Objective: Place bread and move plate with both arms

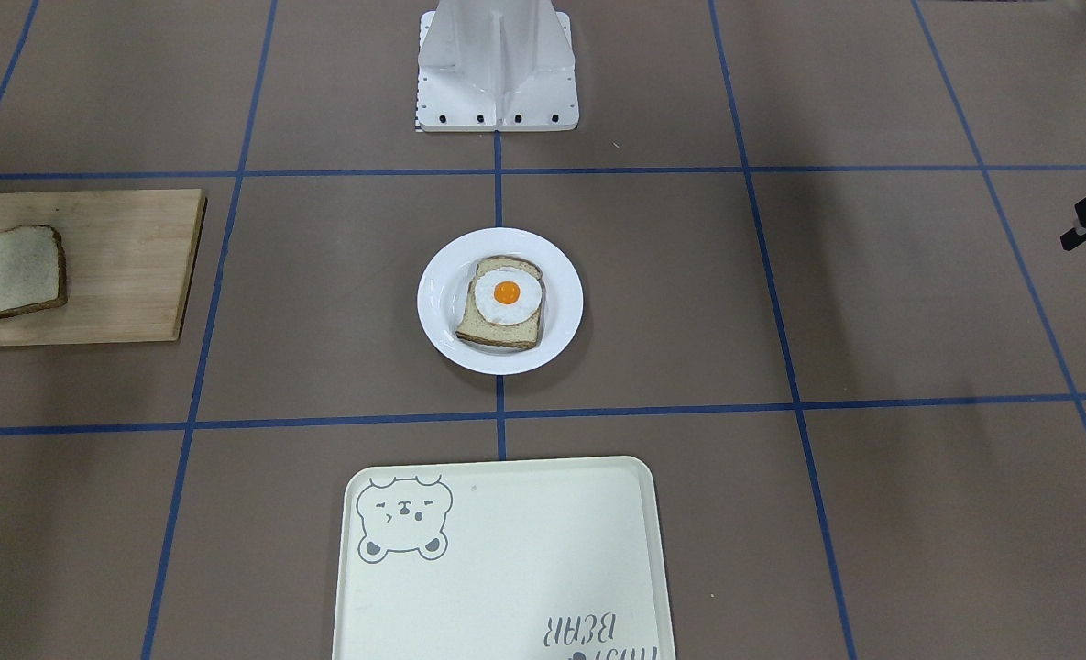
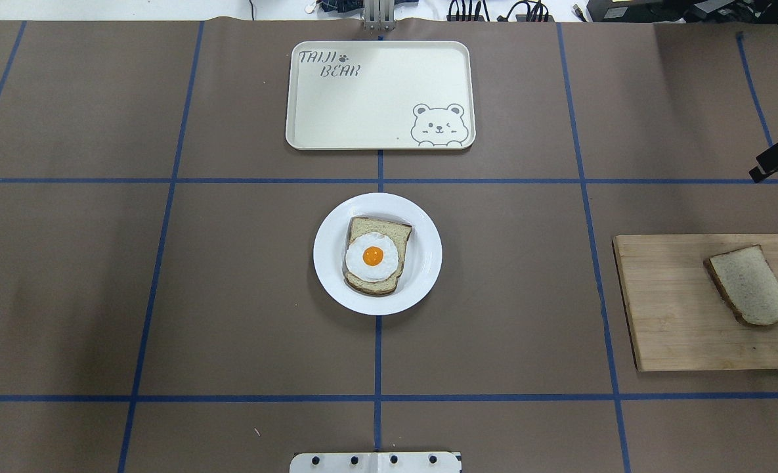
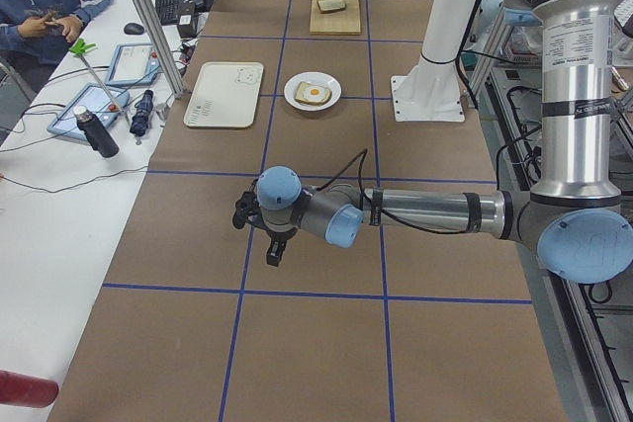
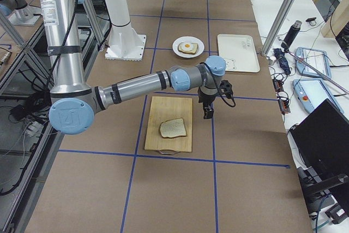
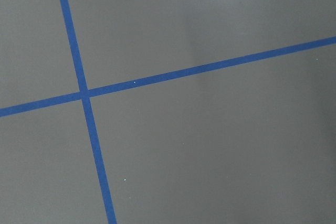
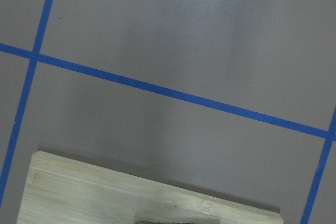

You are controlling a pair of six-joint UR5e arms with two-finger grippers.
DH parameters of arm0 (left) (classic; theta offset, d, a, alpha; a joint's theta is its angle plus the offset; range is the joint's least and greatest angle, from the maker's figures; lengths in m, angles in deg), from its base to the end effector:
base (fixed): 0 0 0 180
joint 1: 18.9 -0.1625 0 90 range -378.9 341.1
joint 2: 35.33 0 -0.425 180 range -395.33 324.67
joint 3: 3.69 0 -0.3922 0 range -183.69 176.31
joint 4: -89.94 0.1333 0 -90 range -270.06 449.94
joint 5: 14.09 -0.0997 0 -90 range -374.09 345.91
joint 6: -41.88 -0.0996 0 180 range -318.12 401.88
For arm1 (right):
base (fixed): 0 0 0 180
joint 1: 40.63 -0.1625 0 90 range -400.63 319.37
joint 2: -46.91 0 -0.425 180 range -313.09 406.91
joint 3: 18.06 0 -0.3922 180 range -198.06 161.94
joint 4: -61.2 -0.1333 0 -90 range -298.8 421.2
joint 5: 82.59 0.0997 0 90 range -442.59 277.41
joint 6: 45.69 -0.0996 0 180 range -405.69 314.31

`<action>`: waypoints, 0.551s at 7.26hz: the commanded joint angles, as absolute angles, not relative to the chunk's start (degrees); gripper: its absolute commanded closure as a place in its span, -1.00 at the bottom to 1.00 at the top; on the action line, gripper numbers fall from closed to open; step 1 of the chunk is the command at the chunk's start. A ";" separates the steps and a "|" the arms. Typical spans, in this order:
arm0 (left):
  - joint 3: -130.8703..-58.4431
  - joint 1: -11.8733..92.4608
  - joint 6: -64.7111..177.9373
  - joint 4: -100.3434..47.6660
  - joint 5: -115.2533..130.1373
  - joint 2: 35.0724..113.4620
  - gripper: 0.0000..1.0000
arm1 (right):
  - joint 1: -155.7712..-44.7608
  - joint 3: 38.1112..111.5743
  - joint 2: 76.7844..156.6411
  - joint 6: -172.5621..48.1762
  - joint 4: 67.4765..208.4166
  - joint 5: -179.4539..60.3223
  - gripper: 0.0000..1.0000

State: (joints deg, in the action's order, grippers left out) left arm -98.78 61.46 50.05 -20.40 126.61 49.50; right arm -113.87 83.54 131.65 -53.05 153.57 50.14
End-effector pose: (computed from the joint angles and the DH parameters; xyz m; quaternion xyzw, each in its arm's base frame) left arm 0.0232 -0.4721 0.6110 0.0918 0.4410 0.0867 0.8886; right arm -0.0897 -0.5256 0.5178 0.0393 -0.3780 -0.1215 0.9170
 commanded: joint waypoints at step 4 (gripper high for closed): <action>-98.43 61.34 50.14 -20.45 126.62 49.58 -0.96 | -110.79 83.45 131.81 -53.07 153.48 50.13 -1.00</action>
State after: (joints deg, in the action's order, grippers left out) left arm -98.47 61.35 50.13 -20.43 126.62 49.57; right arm -112.40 83.49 131.80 -53.08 153.50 50.20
